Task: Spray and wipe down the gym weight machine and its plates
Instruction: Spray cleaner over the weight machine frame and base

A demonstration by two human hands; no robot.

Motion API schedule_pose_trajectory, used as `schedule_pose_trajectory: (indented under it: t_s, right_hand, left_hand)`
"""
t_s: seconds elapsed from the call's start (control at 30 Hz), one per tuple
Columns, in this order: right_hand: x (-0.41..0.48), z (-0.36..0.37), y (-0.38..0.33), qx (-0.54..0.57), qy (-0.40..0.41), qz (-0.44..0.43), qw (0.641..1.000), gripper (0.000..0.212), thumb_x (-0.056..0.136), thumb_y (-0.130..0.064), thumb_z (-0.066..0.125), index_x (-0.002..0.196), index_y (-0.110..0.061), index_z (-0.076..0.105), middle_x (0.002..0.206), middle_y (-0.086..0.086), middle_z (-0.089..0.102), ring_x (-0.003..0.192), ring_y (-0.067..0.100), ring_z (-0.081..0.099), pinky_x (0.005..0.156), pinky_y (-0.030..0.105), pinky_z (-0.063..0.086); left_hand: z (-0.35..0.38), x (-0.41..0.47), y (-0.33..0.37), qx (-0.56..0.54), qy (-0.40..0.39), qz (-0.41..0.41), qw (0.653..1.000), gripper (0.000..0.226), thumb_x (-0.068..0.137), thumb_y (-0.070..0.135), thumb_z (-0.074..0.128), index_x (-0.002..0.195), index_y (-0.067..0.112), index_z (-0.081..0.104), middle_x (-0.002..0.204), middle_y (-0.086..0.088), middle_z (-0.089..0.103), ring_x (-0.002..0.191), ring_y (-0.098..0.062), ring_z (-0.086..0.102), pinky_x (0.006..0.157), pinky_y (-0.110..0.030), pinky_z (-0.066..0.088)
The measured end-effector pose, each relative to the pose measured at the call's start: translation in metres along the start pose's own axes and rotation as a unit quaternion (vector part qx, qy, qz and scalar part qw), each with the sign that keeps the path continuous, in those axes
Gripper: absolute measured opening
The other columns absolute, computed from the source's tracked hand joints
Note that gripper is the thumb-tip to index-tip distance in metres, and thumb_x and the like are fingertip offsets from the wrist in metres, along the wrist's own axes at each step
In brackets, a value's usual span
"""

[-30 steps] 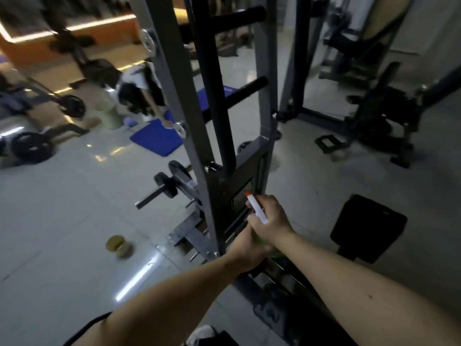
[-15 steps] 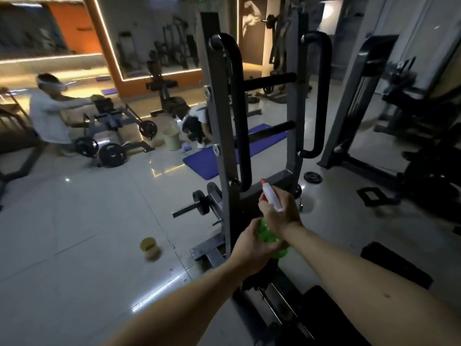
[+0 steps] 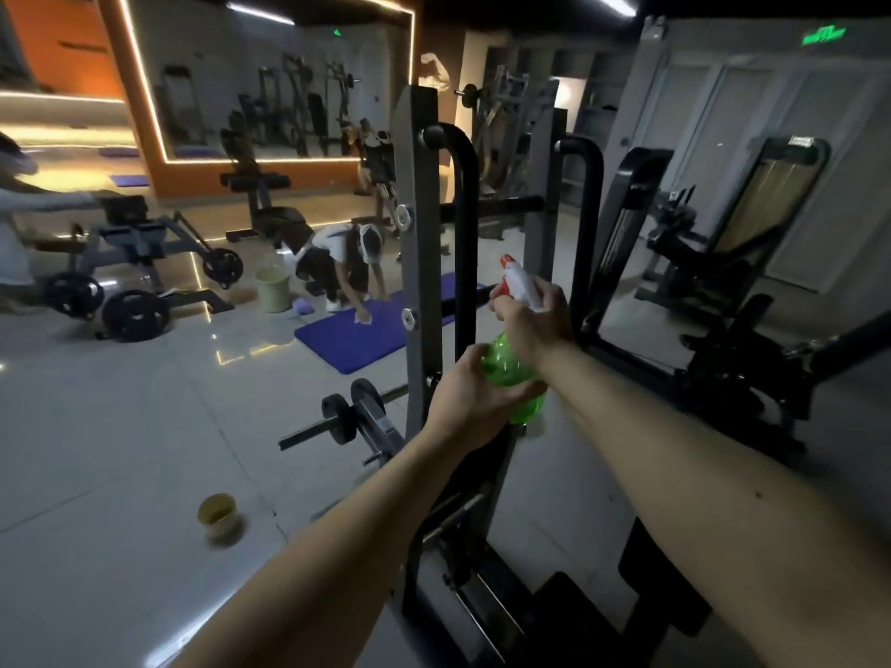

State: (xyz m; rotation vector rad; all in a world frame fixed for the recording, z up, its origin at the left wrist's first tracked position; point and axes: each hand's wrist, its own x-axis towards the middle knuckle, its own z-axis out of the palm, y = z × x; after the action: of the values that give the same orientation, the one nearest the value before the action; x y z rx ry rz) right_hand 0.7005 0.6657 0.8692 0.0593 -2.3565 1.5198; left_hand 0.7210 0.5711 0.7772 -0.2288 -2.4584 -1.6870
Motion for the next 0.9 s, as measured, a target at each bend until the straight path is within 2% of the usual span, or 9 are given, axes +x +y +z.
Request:
schedule_pose_trajectory:
  t_s: [0.17,0.23,0.3,0.4,0.5,0.63,0.7,0.8,0.9]
  right_hand:
    - [-0.007,-0.006,0.003,0.033,0.055,0.031,0.997,0.013,0.087,-0.018,0.060,0.086,-0.028,0.052,0.078,-0.001,0.053,0.072,0.017,0.053,0.069,0.031,0.042]
    - [-0.011,-0.007,0.015,0.024,0.033,0.061,0.997,0.008,0.088,-0.024,0.061,0.095,-0.026,0.059,0.090,0.005,0.060,0.079,0.018,0.058,0.072,0.032,0.045]
    - [-0.014,-0.008,0.030,0.010,0.011,0.081,0.997,0.024,0.084,-0.028,0.062,0.103,-0.016,0.066,0.099,0.013,0.067,0.086,0.023,0.064,0.070,0.032,0.047]
    - [-0.020,-0.017,0.053,-0.009,-0.010,0.096,0.995,0.026,0.086,-0.023,0.061,0.106,-0.006,0.068,0.092,0.015,0.067,0.076,0.023,0.059,0.064,0.030,0.043]
    - [-0.020,-0.036,0.072,-0.020,-0.029,0.111,0.993,0.036,0.091,-0.026,0.058,0.125,-0.020,0.066,0.088,0.003,0.062,0.075,0.015,0.057,0.063,0.028,0.042]
    - [-0.006,-0.071,0.090,-0.002,-0.021,0.111,0.994,0.035,0.095,-0.026,0.055,0.128,-0.025,0.065,0.090,0.002,0.060,0.086,0.022,0.060,0.081,0.037,0.048]
    - [0.001,-0.089,0.098,-0.009,-0.028,0.098,0.995,0.043,0.094,-0.023,0.054,0.137,-0.022,0.061,0.091,0.002,0.061,0.085,0.020,0.059,0.075,0.034,0.045]
    - [0.014,-0.113,0.108,-0.005,-0.028,0.105,0.994,0.030,0.092,-0.024,0.054,0.115,-0.010,0.068,0.090,0.011,0.065,0.083,0.026,0.061,0.071,0.034,0.046]
    - [0.031,-0.125,0.113,-0.010,-0.029,0.097,0.995,0.017,0.088,-0.031,0.056,0.102,-0.026,0.063,0.092,0.005,0.067,0.090,0.026,0.064,0.067,0.032,0.045]
  left_hand:
    - [-0.001,-0.005,0.012,0.054,-0.027,-0.006,0.998,0.079,0.066,0.070,0.080,0.130,0.030,0.055,0.107,0.010,0.069,0.092,-0.010,0.068,0.083,-0.037,0.060]
    - [0.006,-0.010,0.005,0.055,-0.039,-0.020,0.998,0.078,0.066,0.069,0.080,0.128,0.028,0.056,0.108,0.008,0.070,0.094,-0.012,0.069,0.084,-0.039,0.060]
    - [0.016,-0.016,-0.006,0.048,-0.048,-0.040,0.997,0.083,0.062,0.070,0.081,0.130,0.029,0.056,0.111,0.008,0.071,0.097,-0.012,0.070,0.087,-0.039,0.060]
    - [0.037,-0.025,-0.017,0.047,-0.063,-0.070,0.995,0.088,0.059,0.071,0.080,0.133,0.029,0.055,0.117,0.008,0.070,0.099,-0.010,0.069,0.090,-0.038,0.060]
    - [0.061,-0.029,-0.014,0.083,-0.064,-0.083,0.991,0.081,0.063,0.067,0.084,0.128,0.028,0.056,0.116,0.009,0.068,0.099,-0.009,0.066,0.090,-0.034,0.058]
    - [0.100,-0.024,0.004,0.114,-0.061,-0.096,0.987,0.081,0.058,0.071,0.084,0.121,0.027,0.059,0.109,0.009,0.069,0.096,-0.012,0.067,0.088,-0.037,0.058]
    - [0.119,-0.019,0.014,0.128,-0.063,-0.097,0.985,0.080,0.057,0.074,0.080,0.119,0.028,0.060,0.105,0.010,0.069,0.093,-0.011,0.067,0.086,-0.040,0.059]
    - [0.143,-0.010,0.025,0.132,-0.056,-0.090,0.986,0.078,0.055,0.076,0.076,0.116,0.030,0.061,0.102,0.009,0.069,0.091,-0.012,0.067,0.085,-0.040,0.059]
    - [0.160,0.002,0.035,0.124,-0.029,-0.090,0.988,0.078,0.052,0.076,0.074,0.115,0.032,0.062,0.102,0.010,0.071,0.092,-0.012,0.068,0.085,-0.041,0.059]
